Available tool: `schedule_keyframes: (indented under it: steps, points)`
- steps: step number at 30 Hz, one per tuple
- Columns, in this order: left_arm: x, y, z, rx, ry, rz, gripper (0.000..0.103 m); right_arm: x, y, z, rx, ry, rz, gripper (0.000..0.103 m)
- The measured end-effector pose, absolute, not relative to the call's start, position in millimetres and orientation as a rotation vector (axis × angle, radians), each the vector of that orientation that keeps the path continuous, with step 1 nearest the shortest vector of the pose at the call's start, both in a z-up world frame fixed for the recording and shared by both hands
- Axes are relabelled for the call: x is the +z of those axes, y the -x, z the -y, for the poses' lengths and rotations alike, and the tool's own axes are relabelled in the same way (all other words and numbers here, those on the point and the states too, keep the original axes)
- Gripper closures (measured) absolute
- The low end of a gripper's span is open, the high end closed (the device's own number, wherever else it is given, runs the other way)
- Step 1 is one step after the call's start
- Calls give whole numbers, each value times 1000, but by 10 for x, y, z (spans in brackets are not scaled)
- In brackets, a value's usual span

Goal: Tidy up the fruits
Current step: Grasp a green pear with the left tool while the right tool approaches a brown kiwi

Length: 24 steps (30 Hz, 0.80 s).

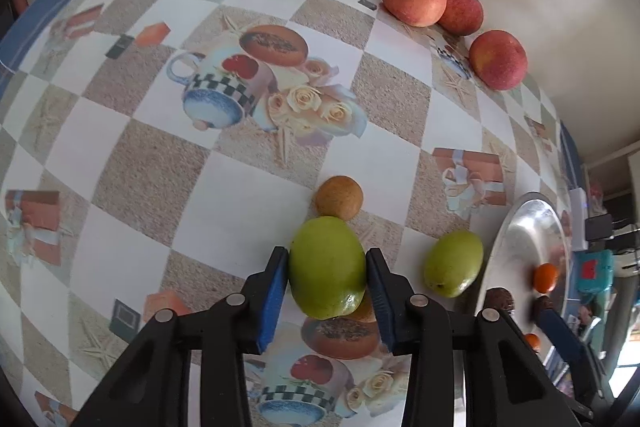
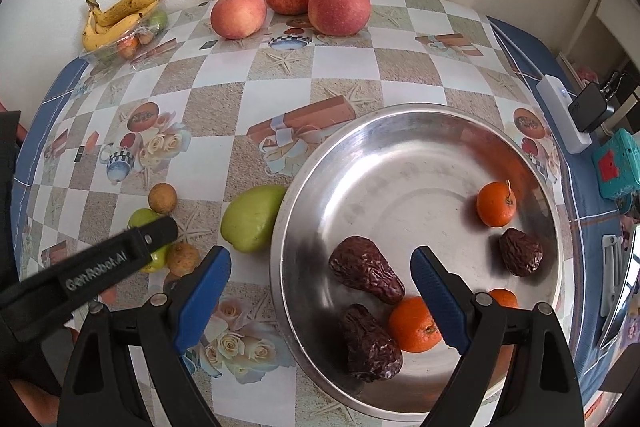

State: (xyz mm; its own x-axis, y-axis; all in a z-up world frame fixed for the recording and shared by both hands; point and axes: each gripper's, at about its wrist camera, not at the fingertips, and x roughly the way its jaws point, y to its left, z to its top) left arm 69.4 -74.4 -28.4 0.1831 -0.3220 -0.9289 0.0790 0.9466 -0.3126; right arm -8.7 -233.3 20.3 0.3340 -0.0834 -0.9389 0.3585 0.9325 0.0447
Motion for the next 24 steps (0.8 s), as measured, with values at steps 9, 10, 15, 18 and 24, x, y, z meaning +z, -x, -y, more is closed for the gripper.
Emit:
schedule_keyframes:
  steps: [9,10,15,18,24]
  points:
    - [-230,-685,554,-269,257,-1365,61,193,78,2320,-291,-258,-1202,11]
    - [-221,-692,525,-266,266,-1362,61,192,78,2319,-291,-257,-1202,11]
    - [-170,-730,198,-229,367,-1360,61,188,79,2323,-288,-258,-1202,11]
    - [-105,-750,-19,-191,417,-1337,61,185,75,2317,-283,-256,-1200,11]
    - [12,-800,-293,-154,497,-1292,61,238,50,2246,-212,-285,-1149,11]
